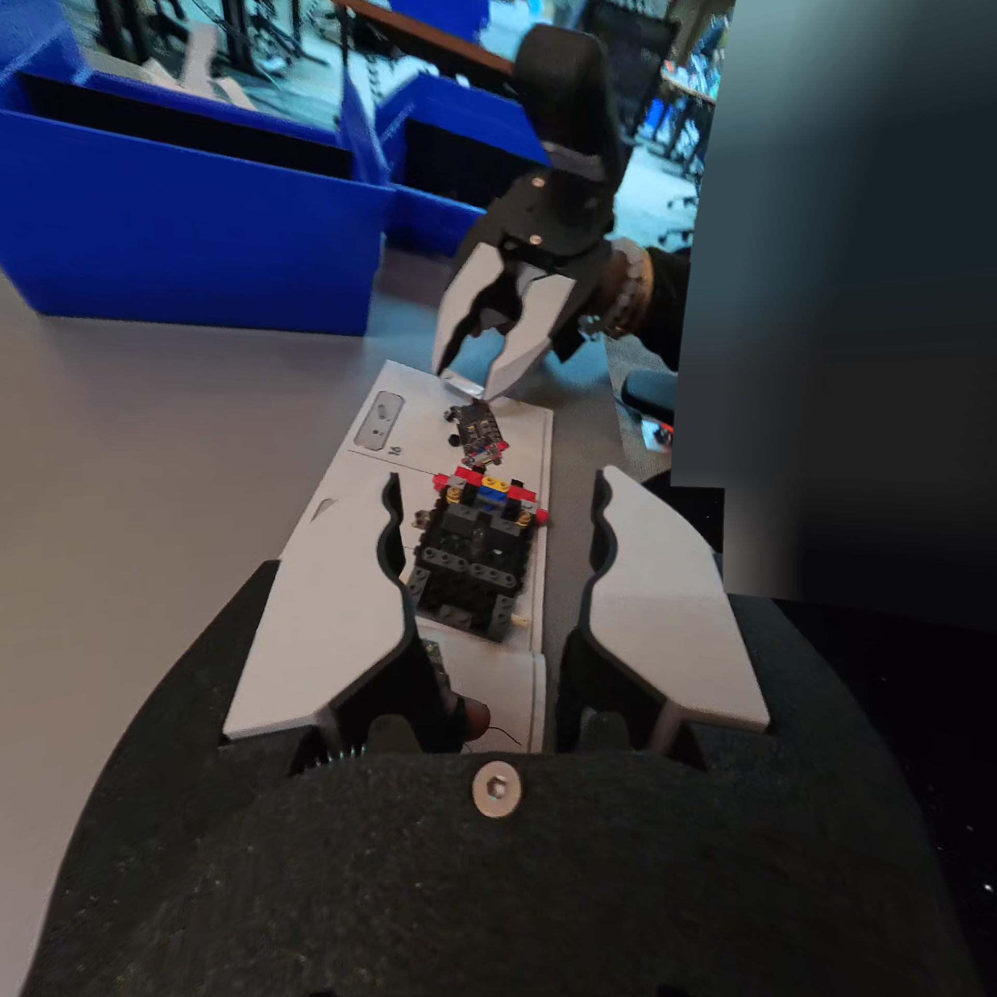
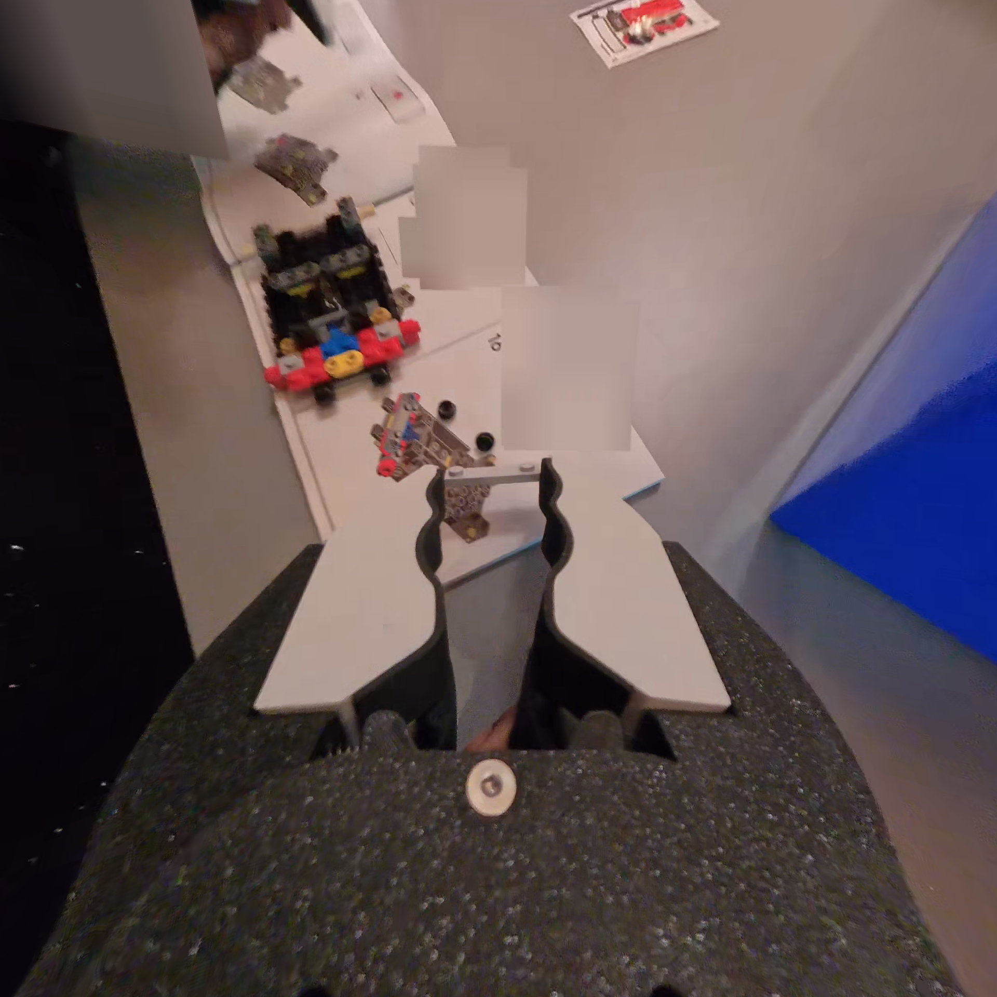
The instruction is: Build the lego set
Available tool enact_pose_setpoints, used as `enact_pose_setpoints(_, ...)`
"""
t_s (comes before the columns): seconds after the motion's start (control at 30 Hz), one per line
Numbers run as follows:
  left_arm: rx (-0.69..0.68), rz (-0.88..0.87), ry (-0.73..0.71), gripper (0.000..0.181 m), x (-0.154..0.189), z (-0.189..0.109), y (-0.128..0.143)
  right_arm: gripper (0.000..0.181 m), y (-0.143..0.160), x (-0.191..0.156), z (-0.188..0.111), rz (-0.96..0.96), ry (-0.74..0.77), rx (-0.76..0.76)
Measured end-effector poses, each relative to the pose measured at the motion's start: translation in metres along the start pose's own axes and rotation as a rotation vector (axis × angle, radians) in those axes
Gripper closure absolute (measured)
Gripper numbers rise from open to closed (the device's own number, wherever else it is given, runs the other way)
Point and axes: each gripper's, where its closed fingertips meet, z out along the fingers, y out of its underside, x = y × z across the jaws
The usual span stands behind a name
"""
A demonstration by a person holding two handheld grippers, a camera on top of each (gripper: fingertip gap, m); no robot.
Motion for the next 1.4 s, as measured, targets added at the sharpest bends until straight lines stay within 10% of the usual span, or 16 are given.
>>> enact_pose_setpoints(0.83,-0.182,0.239,-0.063,0.123,-0.006,0.024,0.042,0.101,0.008,-0.016,0.003,-0.101,-0.038,0.009)
enact_pose_setpoints(0.97,-0.171,0.217,-0.060,0.123,-0.007,0.023,0.040,0.106,0.003,-0.008,-0.002,-0.124,0.014,0.076)
enact_pose_setpoints(1.17,-0.184,0.209,-0.052,0.122,-0.007,0.023,0.042,0.179,-0.009,-0.010,-0.013,-0.220,0.043,0.142)
enact_pose_setpoints(1.4,-0.191,0.177,-0.024,0.121,-0.006,0.024,0.043,0.166,-0.003,-0.022,0.002,-0.221,-0.091,-0.044)
